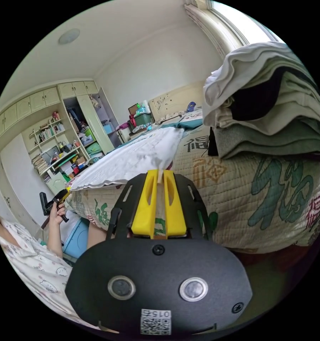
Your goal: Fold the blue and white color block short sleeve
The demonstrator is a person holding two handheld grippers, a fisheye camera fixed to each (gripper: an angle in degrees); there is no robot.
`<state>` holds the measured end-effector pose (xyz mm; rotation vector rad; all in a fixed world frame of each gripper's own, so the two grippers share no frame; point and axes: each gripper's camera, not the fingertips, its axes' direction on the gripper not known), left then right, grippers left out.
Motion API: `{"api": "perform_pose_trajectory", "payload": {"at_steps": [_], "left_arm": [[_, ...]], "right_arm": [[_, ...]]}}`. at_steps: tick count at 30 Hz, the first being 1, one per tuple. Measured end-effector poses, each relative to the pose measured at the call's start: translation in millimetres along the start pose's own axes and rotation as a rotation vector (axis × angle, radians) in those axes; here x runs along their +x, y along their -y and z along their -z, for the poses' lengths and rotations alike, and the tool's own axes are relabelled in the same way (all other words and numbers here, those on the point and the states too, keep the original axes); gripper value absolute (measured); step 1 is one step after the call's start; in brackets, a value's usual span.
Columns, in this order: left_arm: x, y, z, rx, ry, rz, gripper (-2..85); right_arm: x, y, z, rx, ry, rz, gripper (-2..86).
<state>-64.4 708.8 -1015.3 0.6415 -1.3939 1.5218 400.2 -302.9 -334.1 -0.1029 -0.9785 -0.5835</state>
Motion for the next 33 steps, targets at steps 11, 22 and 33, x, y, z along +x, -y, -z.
{"api": "perform_pose_trajectory", "payload": {"at_steps": [11,22,33], "left_arm": [[69,-35,57,0.053,0.029,-0.053,0.0],[156,-42,33,-0.085,0.23,-0.191,0.4],[205,-40,37,-0.087,0.276,-0.216,0.2]], "right_arm": [[49,-5,11,-0.002,-0.151,0.086,-0.4],[66,-45,-46,-0.013,-0.328,0.201,0.4],[65,-103,-103,0.028,-0.557,0.325,0.4]]}}
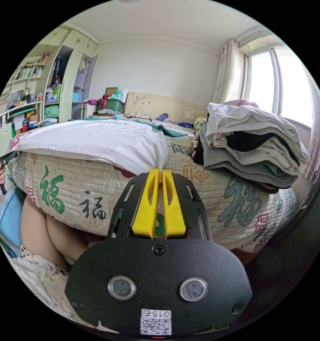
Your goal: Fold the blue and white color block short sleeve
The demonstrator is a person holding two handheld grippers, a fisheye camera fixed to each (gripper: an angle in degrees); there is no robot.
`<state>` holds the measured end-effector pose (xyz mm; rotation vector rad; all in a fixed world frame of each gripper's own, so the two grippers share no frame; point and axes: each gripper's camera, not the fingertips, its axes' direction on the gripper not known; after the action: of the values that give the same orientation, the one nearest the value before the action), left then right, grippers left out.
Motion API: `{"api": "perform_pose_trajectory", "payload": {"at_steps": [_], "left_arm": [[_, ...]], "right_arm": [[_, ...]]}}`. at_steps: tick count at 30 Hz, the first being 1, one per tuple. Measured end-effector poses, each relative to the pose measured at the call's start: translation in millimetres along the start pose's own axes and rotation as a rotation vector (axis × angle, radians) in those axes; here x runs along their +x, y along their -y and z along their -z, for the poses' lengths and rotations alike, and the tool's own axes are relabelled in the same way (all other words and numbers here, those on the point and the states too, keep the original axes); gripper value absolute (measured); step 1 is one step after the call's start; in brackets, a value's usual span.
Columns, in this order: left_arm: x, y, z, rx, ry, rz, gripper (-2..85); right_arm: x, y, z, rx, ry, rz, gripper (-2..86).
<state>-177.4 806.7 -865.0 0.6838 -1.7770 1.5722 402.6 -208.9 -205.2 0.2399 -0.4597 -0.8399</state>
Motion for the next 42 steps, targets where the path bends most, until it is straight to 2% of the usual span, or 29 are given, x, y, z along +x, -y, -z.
{"api": "perform_pose_trajectory", "payload": {"at_steps": [21,25,28,30,32,36,39,42], "left_arm": [[1,-7,-27,-0.005,-0.012,-0.028,0.0],[-6,-10,-23,0.017,0.022,-0.061,0.3],[-24,-6,-2,0.058,0.001,-0.099,0.4],[-34,-3,0,0.034,-0.024,-0.129,0.4],[-45,-6,10,0.09,-0.013,-0.137,0.4],[-50,-2,8,0.176,0.013,-0.119,0.5],[-28,29,-20,0.217,0.004,-0.23,1.4],[-3,91,-65,0.159,-0.037,-0.372,4.0]], "right_arm": [[-9,-66,6,0.029,0.054,-0.042,0.5],[-7,-70,29,-0.001,0.104,0.126,0.8],[23,-74,56,-0.015,0.199,0.049,2.2],[38,-86,72,0.002,0.121,-0.052,2.5],[51,-106,92,0.012,0.06,-0.148,2.4],[55,-122,124,0.073,0.211,-0.258,4.1],[23,-101,146,0.082,0.215,-0.191,5.3],[-24,-63,175,0.132,0.183,-0.048,5.7]]}}
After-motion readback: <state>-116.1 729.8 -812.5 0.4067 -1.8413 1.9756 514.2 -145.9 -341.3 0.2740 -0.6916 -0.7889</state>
